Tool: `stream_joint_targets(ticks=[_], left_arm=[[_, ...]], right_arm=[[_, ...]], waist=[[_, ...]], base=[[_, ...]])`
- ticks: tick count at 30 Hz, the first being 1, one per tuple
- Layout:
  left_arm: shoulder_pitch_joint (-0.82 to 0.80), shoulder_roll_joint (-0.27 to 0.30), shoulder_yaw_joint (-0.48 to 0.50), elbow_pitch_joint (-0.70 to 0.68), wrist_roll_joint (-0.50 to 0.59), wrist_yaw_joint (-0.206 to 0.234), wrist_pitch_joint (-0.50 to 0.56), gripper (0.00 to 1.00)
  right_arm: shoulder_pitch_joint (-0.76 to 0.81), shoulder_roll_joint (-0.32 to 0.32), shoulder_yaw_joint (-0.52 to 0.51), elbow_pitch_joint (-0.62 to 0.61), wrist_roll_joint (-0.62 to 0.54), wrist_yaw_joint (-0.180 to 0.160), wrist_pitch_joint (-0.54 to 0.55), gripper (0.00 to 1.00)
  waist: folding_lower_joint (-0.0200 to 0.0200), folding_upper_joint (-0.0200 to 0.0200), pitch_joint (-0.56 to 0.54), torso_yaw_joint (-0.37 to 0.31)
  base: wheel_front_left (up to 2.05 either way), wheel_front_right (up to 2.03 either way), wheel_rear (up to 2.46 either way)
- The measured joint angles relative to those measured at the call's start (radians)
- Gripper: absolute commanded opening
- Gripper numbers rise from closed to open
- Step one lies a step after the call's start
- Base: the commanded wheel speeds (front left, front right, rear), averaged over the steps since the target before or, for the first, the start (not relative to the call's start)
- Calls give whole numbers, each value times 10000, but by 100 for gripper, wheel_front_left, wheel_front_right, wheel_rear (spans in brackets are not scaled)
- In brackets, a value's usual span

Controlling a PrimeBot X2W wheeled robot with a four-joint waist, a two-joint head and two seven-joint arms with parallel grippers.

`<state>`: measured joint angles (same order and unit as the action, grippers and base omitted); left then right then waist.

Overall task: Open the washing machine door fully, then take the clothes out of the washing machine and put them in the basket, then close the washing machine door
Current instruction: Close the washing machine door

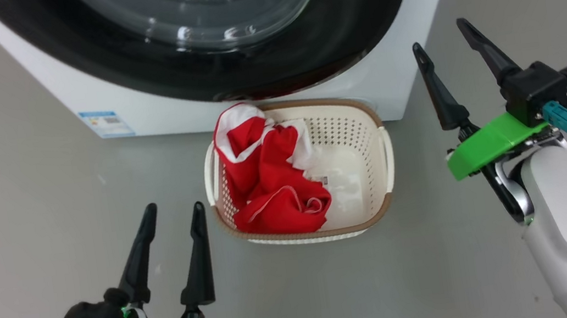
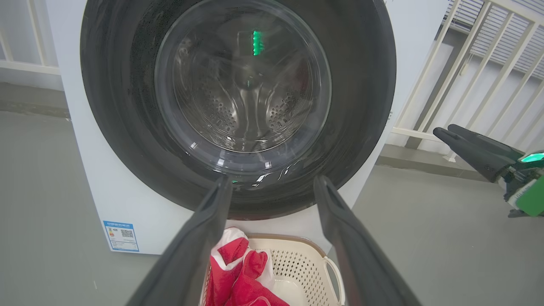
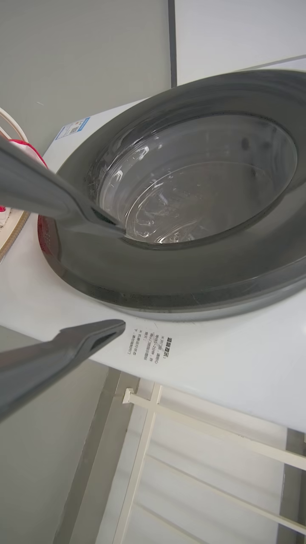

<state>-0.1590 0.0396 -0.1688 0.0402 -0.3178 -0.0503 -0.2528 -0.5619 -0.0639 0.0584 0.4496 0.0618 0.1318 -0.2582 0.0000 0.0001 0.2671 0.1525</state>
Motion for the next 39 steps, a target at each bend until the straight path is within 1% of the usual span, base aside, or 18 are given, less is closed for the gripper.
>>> stream_joint_targets(ticks=[11, 22, 27, 32, 36, 39], left_arm=[[382, 4, 265, 6, -2, 121, 0, 100], [836, 4, 541, 67, -12, 157, 0, 100], [1117, 6, 884, 75, -84, 161, 2, 100], [1394, 61, 1035, 71, 132, 245, 0, 100], [1568, 77, 1068, 46, 274, 249, 2, 100], [1744, 119, 1110, -15, 568, 334, 0, 100]], right_arm=[[1669, 69, -738, -1214, 90, 0, 0, 100], [2941, 121, -1325, -2094, 94, 0, 0, 100], [3707, 134, -1592, -2604, 115, 0, 0, 100], [4466, 157, -1584, -3103, 374, 0, 0, 100], [5162, 186, -1346, -3482, 376, 0, 0, 100], [5587, 205, -1189, -3641, 426, 0, 0, 100]], waist=[[0, 0, -863, -713], [0, 0, -1633, -1092], [0, 0, -1981, -1204], [0, 0, -2274, -1329], [0, 0, -2480, -1419], [0, 0, -2599, -1508]], base=[[0, 0, 0], [0, 0, 0], [0, 0, 0], [0, 0, 0], [0, 0, 0], [0, 0, 0]])
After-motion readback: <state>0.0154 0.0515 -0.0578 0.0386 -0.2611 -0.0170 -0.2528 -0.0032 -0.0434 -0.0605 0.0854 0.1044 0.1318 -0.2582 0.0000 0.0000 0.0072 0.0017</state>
